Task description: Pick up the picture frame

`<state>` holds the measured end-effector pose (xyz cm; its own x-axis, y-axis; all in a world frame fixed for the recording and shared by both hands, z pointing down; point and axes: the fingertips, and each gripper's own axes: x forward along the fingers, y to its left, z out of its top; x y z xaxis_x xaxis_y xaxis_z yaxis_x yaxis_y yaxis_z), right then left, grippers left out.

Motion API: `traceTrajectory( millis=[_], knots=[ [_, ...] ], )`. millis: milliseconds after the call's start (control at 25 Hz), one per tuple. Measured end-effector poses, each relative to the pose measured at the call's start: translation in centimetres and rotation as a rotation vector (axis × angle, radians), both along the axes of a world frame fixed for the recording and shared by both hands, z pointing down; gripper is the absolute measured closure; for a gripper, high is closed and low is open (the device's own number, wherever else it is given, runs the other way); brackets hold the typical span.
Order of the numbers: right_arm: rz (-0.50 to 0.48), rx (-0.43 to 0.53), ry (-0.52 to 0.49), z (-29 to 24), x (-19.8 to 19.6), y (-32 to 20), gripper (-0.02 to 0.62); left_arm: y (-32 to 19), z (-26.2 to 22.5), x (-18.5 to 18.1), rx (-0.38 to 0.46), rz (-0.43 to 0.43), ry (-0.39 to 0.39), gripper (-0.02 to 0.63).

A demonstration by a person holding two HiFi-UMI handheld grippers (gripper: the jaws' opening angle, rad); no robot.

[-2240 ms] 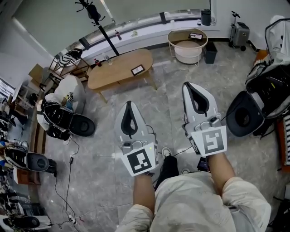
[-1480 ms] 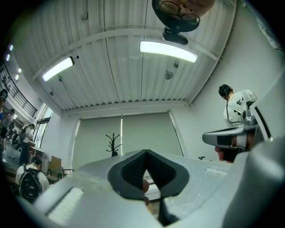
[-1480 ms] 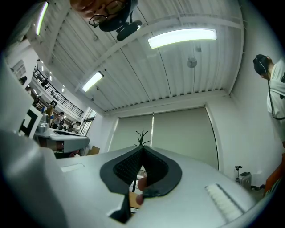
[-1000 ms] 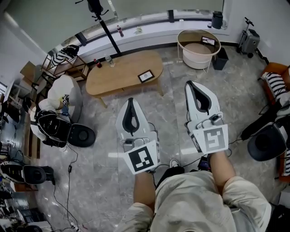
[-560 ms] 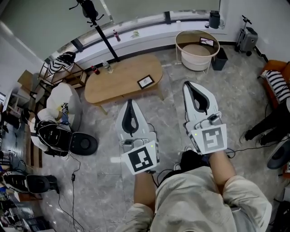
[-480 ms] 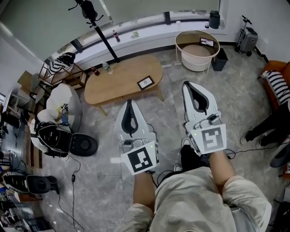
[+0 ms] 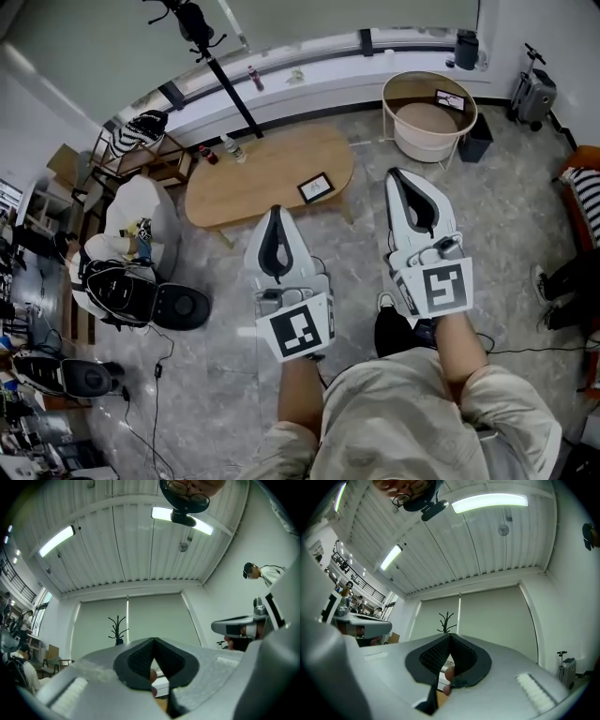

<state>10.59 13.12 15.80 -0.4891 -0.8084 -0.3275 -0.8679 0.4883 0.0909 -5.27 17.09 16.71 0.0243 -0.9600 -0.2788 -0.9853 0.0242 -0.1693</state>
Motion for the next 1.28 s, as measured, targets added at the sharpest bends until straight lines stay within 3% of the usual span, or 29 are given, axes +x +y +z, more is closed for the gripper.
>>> traceTrajectory(
  millis=[680, 1280],
  knots=[
    [-0.017, -0.020, 0.000, 0.5, 1.3, -17.3, 0.594, -16.9, 0.3, 1.3, -0.033, -0.025, -0.003, 0.603],
    [-0.062, -0.037, -0.013, 1.7, 1.2, -25.5, 0.594, -24.6, 1.3, 1.6, -0.050, -0.064, -0.012, 0.603]
  ],
)
